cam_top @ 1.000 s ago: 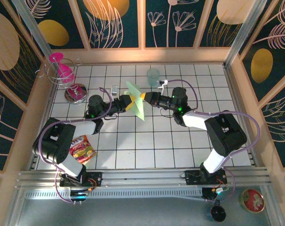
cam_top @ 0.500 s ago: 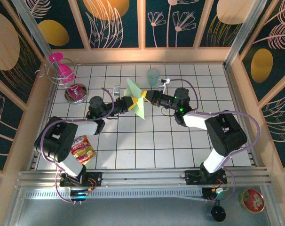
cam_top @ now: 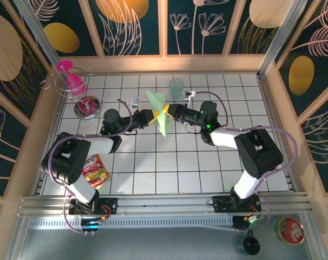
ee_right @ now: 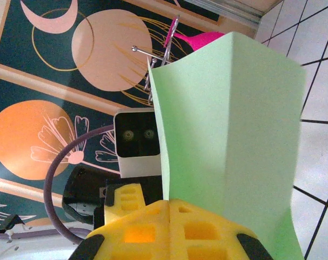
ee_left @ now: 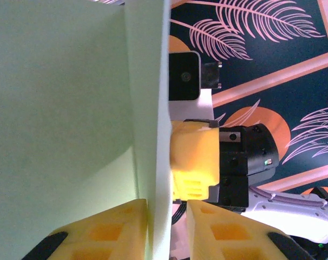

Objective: Fold a paper plane with a square sheet of paper (pick it up from the middle)
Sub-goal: Turn over the paper at the center of the table.

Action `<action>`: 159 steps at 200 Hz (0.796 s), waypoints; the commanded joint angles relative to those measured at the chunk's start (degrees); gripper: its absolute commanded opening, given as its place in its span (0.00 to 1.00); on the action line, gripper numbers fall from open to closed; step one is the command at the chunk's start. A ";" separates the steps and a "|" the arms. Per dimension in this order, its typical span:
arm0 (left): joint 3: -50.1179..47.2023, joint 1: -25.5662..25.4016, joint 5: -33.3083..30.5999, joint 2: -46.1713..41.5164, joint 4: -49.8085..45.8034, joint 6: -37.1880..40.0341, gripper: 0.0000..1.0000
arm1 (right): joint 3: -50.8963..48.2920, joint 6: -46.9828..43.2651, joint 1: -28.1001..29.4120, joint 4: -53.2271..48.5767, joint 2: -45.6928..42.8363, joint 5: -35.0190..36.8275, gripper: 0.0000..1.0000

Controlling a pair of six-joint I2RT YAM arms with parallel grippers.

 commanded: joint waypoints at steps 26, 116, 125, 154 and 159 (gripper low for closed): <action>1.67 -0.38 1.08 1.15 3.29 0.55 0.18 | -0.77 1.13 -0.42 2.83 0.37 -0.92 0.00; 3.82 -0.38 -6.65 -5.03 -24.80 17.51 0.10 | -2.14 -15.87 -4.74 -22.98 -10.91 9.47 0.43; 5.33 -0.38 -9.10 -6.31 -31.92 21.18 0.10 | -1.78 -18.83 -4.88 -27.30 -12.49 12.11 0.45; 12.05 -0.37 -19.59 -8.91 -55.20 34.02 0.10 | 0.17 -26.95 -4.94 -40.32 -17.08 21.97 0.48; 13.28 -0.37 -21.45 -8.99 -58.27 35.68 0.10 | 0.28 -27.85 -4.96 -41.71 -17.68 23.67 0.48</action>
